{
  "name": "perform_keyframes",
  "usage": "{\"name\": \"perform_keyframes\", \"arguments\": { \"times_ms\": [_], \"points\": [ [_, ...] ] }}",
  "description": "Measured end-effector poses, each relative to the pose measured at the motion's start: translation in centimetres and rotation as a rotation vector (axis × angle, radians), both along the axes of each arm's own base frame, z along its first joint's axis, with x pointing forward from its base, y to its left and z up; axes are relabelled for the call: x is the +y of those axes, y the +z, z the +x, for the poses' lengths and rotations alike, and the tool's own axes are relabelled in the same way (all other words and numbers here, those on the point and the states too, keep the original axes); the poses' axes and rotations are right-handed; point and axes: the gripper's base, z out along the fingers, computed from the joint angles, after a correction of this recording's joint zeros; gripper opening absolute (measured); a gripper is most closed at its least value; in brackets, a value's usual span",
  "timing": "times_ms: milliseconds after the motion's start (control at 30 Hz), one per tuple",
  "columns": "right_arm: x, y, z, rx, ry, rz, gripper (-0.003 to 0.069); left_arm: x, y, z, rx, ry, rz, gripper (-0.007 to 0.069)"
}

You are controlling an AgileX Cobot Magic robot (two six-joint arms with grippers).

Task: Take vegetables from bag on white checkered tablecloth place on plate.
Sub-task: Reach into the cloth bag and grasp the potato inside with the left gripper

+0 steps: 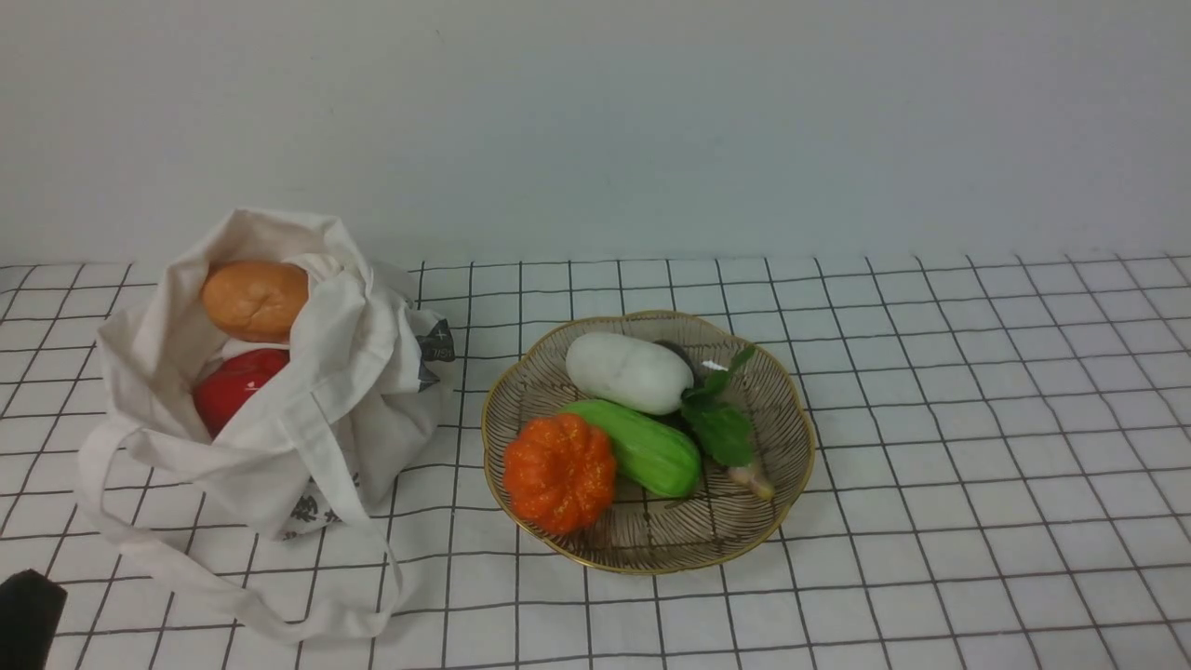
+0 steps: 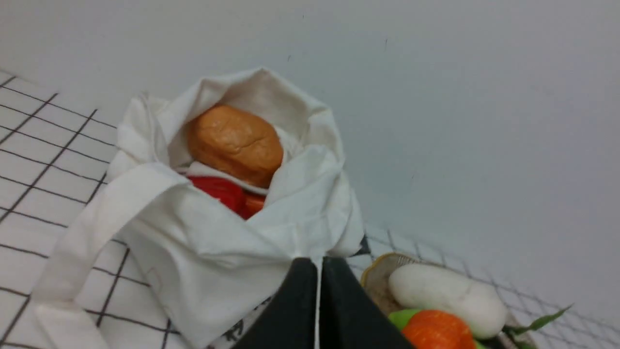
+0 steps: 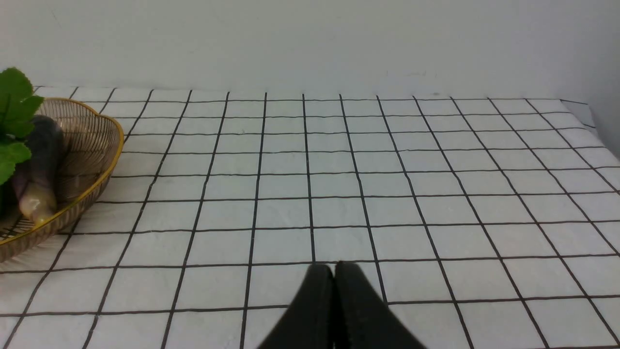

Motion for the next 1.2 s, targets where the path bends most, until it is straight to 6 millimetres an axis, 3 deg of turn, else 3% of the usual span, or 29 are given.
{"name": "perform_keyframes", "arguments": {
  "times_ms": [167,300,400,467,500,533,600,700,867,967,1000,1200],
  "points": [
    [0.0,0.0,0.0,0.0,0.0,0.0,-0.0016,0.2,0.9,0.0,-0.099,0.016,-0.038,-0.0008],
    [0.0,0.0,0.0,0.0,0.0,0.0,-0.0016,0.5,2.5,-0.3,-0.276,0.048,-0.041,-0.0008],
    [0.0,0.0,0.0,0.0,0.0,0.0,-0.0016,0.6,5.0,-0.8,-0.387,0.065,-0.017,-0.0008],
    [0.0,0.0,0.0,0.0,0.0,0.0,-0.0016,0.5,7.6,-0.9,-0.387,0.063,0.021,-0.0008],
    [0.0,0.0,0.0,0.0,0.0,0.0,-0.0016,0.4,9.8,-0.8,-0.352,0.053,0.063,-0.0008],
    [0.0,0.0,0.0,0.0,0.0,0.0,-0.0016,0.4,9.7,-0.6,-0.343,0.053,0.07,-0.0008],
    [0.0,0.0,0.0,0.0,0.0,0.0,-0.0016,-0.2,13.0,0.8,-0.153,0.006,0.19,-0.0008],
    [0.0,0.0,0.0,0.0,0.0,0.0,-0.0016,-0.8,15.1,3.3,0.142,-0.082,0.353,-0.0008],
    [0.0,0.0,0.0,0.0,0.0,0.0,-0.0016,-1.3,15.7,9.7,0.637,-0.265,0.66,-0.0008],
    [0.0,0.0,0.0,0.0,0.0,0.0,-0.0016,-1.3,15.8,12.3,0.736,-0.308,0.765,-0.0008],
    [0.0,0.0,0.0,0.0,0.0,0.0,-0.0016,-1.3,16.0,14.9,0.778,-0.324,0.83,-0.0008],
    [0.0,0.0,0.0,0.0,0.0,0.0,-0.0016,-1.5,15.8,21.7,0.815,-0.373,0.997,-0.0008]
  ]
}}
